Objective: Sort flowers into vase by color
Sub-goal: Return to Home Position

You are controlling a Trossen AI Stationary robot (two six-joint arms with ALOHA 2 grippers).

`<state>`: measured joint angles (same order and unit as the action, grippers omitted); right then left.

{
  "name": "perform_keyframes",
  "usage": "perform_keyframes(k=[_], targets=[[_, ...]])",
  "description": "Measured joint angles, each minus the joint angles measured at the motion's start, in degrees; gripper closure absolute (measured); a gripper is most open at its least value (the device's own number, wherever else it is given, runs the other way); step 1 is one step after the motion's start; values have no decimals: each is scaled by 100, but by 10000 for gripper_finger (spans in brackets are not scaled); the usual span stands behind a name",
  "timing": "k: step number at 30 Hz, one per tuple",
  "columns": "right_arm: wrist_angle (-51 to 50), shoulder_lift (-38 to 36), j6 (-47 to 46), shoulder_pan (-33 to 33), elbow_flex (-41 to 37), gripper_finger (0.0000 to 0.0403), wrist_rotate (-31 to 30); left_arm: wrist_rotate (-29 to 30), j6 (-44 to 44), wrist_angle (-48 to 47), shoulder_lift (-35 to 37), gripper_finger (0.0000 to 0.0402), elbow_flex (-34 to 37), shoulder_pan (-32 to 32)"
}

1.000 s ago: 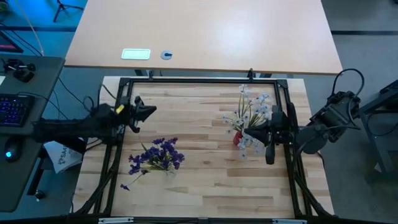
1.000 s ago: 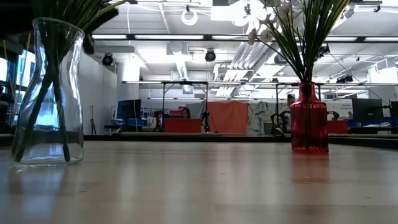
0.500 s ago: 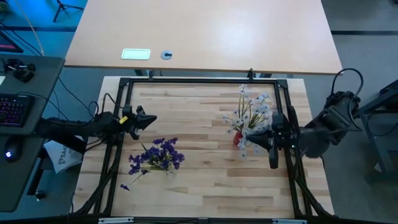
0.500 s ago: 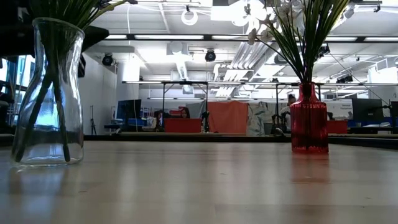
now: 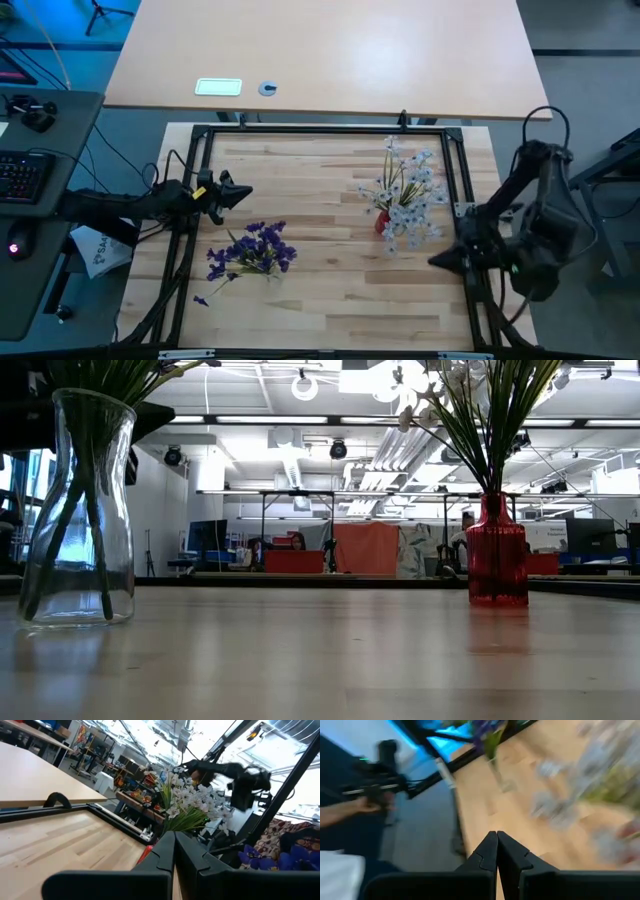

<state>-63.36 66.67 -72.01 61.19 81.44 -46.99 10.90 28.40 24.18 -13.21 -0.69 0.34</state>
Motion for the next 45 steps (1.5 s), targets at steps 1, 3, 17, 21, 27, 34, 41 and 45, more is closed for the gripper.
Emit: perform_keyframes(k=[1, 3, 17, 21, 27, 34, 41, 45], targets=[[467, -162, -25, 112, -408, 403, 8, 0, -2, -2, 0, 401, 0, 0], [1638, -494, 157, 245, -1281, 403, 62, 0, -2, -25, 0, 401, 0, 0], [8498, -1235, 2697, -1045, -6393, 403, 1617, -2, -6, -42, 0, 401, 0, 0], [8503, -1235, 3226, -1685, -6846, 403, 1872, -2, -6, -42, 0, 401, 0, 0], [8763, -1235, 3508, -2285, -7291, 403, 2153, -2, -6, -42, 0, 401, -2, 0], [8749, -1233, 3654, -3018, -7490, 403, 2095, -2, -6, -42, 0, 401, -4, 0], [8757, -1233, 4007, -3653, -7490, 403, 2088, -2, -6, -42, 0, 401, -4, 0], [8794, -1233, 4148, -3925, -7490, 403, 2086, -2, -6, -42, 0, 401, -4, 0]])
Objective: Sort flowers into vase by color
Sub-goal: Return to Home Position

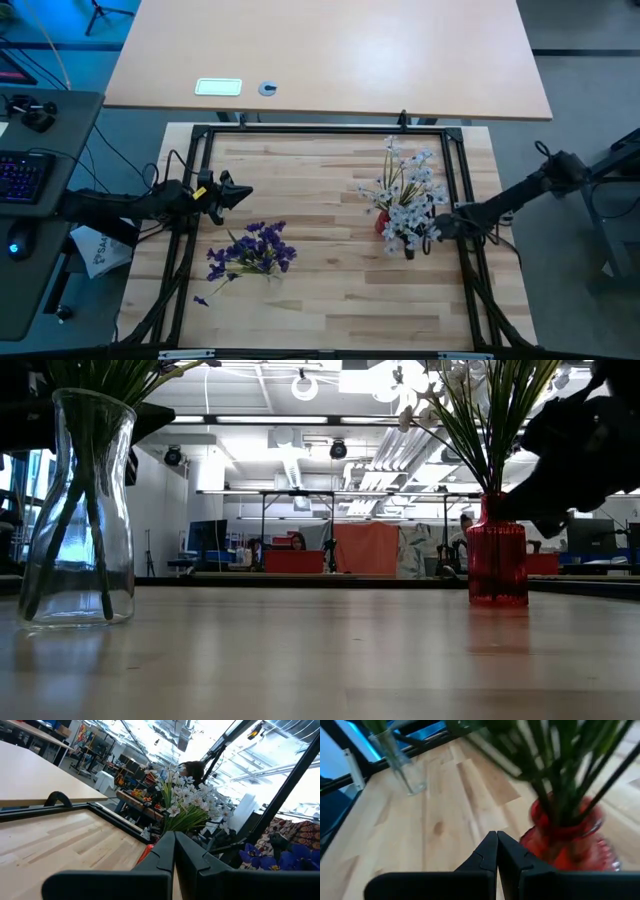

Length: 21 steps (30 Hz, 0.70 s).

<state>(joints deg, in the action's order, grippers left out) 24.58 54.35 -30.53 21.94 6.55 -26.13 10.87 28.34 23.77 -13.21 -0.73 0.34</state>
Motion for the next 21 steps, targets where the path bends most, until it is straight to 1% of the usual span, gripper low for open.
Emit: perform_keyframes(k=[7, 17, 19, 21], targets=[[28, 0, 144, -478, 0, 403, -4, 0, 0, 0, 0, 401, 0, 0], [453, 0, 893, -1177, 2, 403, 0, -2, 0, 0, 0, 401, 0, 0], [491, 0, 1019, -1323, 2, 403, 195, 0, 0, 0, 0, 401, 0, 0], [576, 0, 1129, -1441, 2, 403, 616, -1, 0, 0, 0, 401, 0, 0]])
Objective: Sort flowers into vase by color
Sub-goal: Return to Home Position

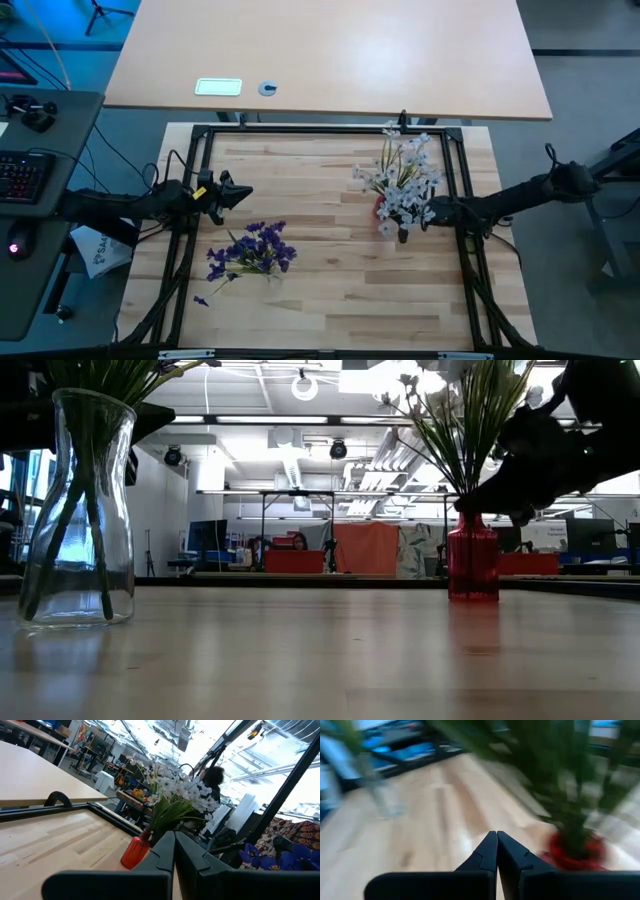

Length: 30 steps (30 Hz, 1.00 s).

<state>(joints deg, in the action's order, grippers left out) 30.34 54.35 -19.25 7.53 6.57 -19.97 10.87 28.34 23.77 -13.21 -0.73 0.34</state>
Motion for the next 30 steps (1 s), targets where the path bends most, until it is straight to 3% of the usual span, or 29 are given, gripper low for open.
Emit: perform_keyframes(k=[6, 10, 18, 23, 27, 30], targets=[[999, -84, 428, -155, 0, 403, 1949, 1, 0, 0, -1, 401, 0, 0], [1020, -455, 385, -142, 2, 403, 2651, -1, 0, 0, 0, 401, 0, 0], [43, -1492, 566, -142, 2, 403, 3109, -1, 0, 0, 0, 401, 0, 0], [-601, -2097, 658, -140, -4, 403, 3085, -2, 0, 0, 0, 401, 0, 0], [67, -2472, 488, -140, -547, 403, 2930, 0, 0, 0, -2, 401, 0, 0], [-49, -2698, 497, -131, -577, 403, 2774, -1, 1, -5, -2, 401, 0, 0]])
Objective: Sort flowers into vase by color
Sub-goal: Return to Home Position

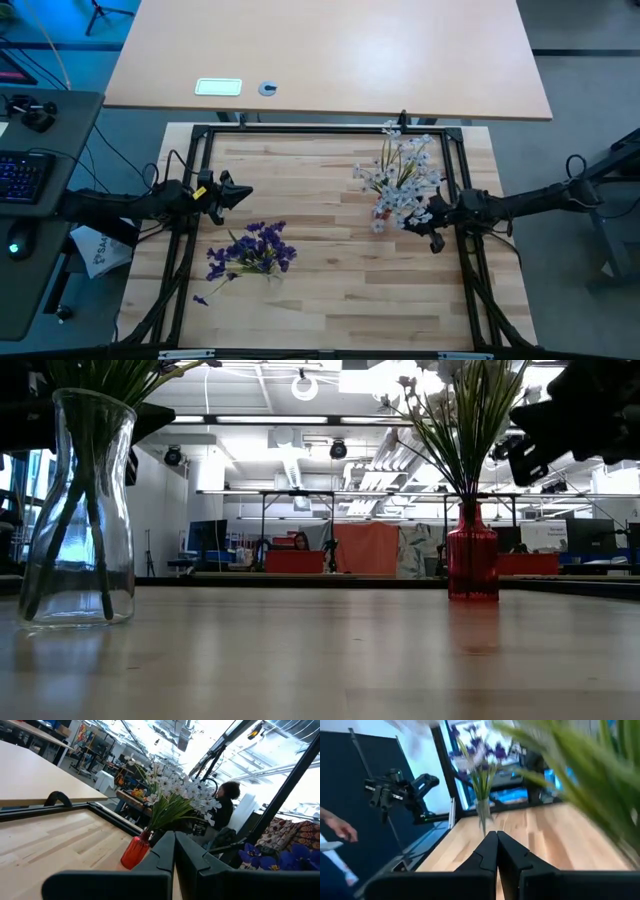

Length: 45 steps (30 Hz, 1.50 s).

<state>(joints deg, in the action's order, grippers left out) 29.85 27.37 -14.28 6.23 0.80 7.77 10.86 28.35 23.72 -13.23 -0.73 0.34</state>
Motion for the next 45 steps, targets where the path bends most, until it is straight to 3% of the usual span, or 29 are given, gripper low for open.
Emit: perform_keyframes(k=[6, 22, 29, 33, 36, 45], targets=[[21, -267, 559, 1, 4, 403, -172, 0, -1, -18, 0, 401, 0, 0], [-1361, -292, 533, 2, 9, 403, -177, 0, -1, -17, 0, 401, 0, 0], [-2937, -1794, 533, 15, 11, 403, -207, 0, 0, -211, 309, 401, 0, 0], [-2851, -2740, 535, 0, 3, 403, -332, -2, 1, -579, 888, 401, -4, 19], [-2494, -2736, 533, 0, -17, 402, -334, -15, 2, -961, 1314, 401, 0, 117], [-2460, -2738, 533, 253, -20, 402, -360, 7, -6, -2158, 1300, 402, 3, 72]])
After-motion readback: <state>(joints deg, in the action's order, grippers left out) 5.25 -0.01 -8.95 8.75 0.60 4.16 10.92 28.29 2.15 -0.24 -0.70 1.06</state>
